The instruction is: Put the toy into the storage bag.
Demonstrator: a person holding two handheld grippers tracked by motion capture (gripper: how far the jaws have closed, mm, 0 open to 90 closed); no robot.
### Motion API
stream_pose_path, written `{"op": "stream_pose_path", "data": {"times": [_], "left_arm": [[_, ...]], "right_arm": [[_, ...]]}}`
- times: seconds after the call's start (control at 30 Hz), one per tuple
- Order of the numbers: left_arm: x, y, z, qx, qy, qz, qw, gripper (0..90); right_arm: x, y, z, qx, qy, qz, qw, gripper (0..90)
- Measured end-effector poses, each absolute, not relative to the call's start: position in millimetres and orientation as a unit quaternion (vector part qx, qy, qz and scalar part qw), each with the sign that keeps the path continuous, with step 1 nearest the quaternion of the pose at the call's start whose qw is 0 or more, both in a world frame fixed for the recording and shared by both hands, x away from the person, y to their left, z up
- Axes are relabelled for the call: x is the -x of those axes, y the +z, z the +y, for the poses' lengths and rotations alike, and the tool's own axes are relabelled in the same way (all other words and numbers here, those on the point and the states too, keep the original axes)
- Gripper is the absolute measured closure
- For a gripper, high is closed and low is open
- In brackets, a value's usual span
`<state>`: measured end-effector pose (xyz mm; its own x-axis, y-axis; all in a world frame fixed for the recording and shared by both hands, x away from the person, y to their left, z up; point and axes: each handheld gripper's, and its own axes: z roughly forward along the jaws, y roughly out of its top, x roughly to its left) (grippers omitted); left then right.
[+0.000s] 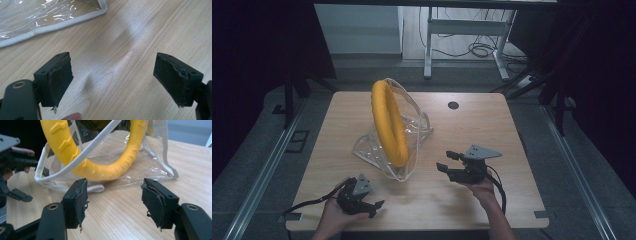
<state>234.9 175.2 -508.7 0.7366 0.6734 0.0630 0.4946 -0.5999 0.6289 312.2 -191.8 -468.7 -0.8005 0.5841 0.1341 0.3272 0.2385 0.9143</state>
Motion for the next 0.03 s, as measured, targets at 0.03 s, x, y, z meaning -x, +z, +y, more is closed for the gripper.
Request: {"op": "stream_pose_path", "data": {"times": [0.03], "left_arm": [[-235.0,-508.6,175.3,-0.882,0.149,0.331,0.301,15.3]], "right_arm": [[-312.0,-469.9,-190.9,-0.292,0.539,0.781,0.118,36.4]]}}
